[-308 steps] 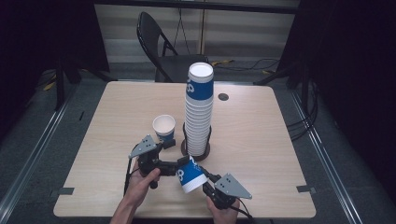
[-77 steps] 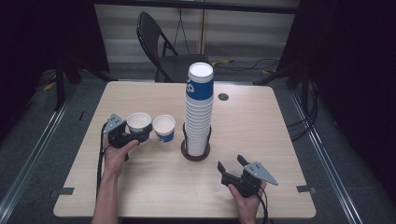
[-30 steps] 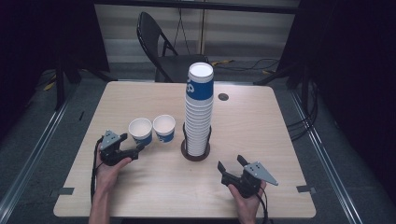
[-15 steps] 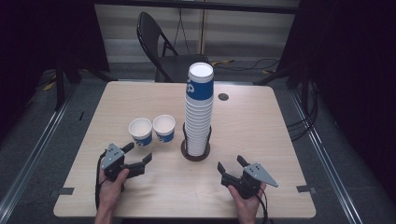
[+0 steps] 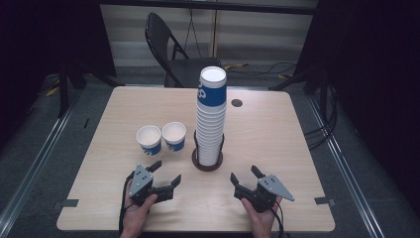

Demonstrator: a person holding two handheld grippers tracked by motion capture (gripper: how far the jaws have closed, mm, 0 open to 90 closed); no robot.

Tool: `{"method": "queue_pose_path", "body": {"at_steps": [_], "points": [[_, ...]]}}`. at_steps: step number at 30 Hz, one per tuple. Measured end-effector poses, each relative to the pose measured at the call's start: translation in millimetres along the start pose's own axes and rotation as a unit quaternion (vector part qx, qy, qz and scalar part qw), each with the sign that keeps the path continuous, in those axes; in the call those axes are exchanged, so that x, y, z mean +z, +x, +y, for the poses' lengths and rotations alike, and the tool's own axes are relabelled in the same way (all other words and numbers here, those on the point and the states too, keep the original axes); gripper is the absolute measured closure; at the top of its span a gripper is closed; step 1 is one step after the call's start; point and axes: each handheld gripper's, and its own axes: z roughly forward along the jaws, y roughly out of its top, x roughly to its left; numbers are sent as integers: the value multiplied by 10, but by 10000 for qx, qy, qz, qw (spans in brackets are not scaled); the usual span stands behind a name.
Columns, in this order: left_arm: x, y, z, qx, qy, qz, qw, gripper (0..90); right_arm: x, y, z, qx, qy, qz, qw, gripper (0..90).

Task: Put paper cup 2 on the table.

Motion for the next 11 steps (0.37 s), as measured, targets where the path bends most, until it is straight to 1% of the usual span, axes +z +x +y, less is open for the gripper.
{"method": "queue_pose_path", "body": {"at_steps": [2, 3, 4, 5, 7, 9, 10, 11], "points": [[44, -49, -29, 120, 82, -82, 9999, 155, -1, -1, 0, 27, -8, -9, 10000, 184], [53, -59, -28, 148, 77, -109, 9998, 156, -1, -4, 0, 30, -9, -1, 10000, 184], [64, -66, -28, 117, 23, -79, 9999, 154, 1, -7, 0, 23, 2, 4, 10000, 181], [71, -66, -25, 122, 43, -83, 9999, 154, 5, -7, 2, 38, 25, 6, 10000, 179], [86, -50, -19, 213, 82, -186, 9996, 154, 12, -9, 4, 27, 46, -1, 10000, 179], [83, -23, -19, 175, 70, -291, 9994, 154, 21, -11, 7, 26, 88, 15, 10000, 171], [78, -19, -24, 71, 21, -307, 9995, 154, 27, -11, 9, 44, 125, -10, 9999, 171], [70, 1, -25, 43, 2, -282, 9996, 154, 32, -13, 11, 43, 158, -29, 9999, 169]]}}
